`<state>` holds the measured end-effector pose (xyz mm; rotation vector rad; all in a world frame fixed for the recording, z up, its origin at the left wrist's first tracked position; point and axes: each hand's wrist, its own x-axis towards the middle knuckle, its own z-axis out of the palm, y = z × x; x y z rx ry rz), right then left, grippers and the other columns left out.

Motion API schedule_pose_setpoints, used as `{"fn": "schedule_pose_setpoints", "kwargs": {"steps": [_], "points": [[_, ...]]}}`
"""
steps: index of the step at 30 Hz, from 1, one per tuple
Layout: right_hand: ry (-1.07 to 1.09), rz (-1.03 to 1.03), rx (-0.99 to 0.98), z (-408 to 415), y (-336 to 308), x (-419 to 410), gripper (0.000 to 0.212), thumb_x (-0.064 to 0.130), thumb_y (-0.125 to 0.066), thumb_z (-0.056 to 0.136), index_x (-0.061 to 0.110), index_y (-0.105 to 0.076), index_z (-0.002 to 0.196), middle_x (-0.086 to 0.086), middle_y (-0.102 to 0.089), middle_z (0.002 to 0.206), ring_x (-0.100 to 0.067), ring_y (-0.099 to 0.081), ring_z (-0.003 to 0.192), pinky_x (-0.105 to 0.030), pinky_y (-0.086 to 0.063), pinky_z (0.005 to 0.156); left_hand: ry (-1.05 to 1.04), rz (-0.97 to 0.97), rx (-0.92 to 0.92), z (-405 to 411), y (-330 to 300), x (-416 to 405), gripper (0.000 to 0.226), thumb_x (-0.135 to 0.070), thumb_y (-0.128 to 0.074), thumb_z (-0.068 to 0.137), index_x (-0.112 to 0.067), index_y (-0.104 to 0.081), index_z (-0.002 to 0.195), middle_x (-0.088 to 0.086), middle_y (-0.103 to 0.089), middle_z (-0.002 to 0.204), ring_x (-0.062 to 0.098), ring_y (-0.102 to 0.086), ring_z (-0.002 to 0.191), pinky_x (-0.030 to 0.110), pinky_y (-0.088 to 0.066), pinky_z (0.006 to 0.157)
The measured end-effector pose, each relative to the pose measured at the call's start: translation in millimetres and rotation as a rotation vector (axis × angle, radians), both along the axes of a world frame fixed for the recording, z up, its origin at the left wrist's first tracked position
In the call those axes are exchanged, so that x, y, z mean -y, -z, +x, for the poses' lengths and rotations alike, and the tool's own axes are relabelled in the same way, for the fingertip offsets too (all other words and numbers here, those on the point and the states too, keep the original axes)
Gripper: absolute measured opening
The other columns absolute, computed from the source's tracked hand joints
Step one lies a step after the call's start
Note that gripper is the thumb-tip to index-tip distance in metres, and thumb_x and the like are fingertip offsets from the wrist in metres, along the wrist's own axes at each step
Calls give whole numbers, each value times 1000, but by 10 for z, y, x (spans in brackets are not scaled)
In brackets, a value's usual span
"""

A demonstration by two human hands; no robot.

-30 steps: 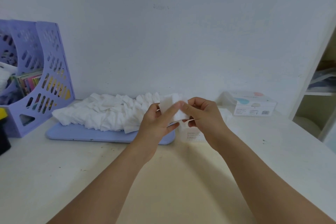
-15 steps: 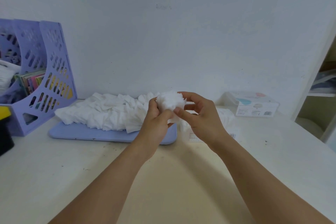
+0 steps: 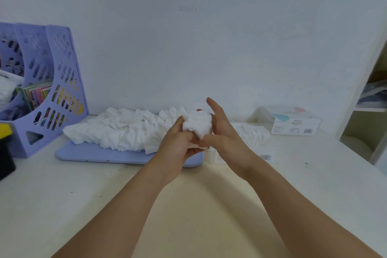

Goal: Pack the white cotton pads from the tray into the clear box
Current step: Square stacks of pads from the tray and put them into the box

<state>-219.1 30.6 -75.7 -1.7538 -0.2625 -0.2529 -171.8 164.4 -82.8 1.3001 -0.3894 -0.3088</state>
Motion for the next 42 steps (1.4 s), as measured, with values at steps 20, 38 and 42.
{"fn": "schedule_pose_setpoints", "kwargs": {"steps": [20, 38, 42], "points": [[401, -287, 369, 37, 253, -219, 72, 15, -76, 83, 40, -44, 142, 18, -62, 120, 6, -60, 102, -18, -53, 85, 74, -461, -606, -37, -108, -98, 81, -60, -82, 70, -6, -64, 128, 16, -71, 121, 32, -70, 109, 44, -59, 90], [-39, -115, 106, 4, -51, 157, 60, -2, -91, 69, 9, -66, 122, -11, -75, 111, -27, -73, 105, -48, -60, 92, 225, -259, -520, -62, -106, -176, 62, -30, -81, 75, -1, -64, 128, 22, -67, 126, 34, -67, 115, 49, -52, 99], [-10, -79, 90, 37, -24, 186, 67, -4, -91, 66, 12, -64, 126, -13, -73, 114, -26, -73, 106, -45, -61, 91, 232, -283, -528, -77, -97, -135, 50, -19, -76, 79, -1, -65, 124, 22, -70, 121, 35, -71, 106, 49, -58, 88]]}}
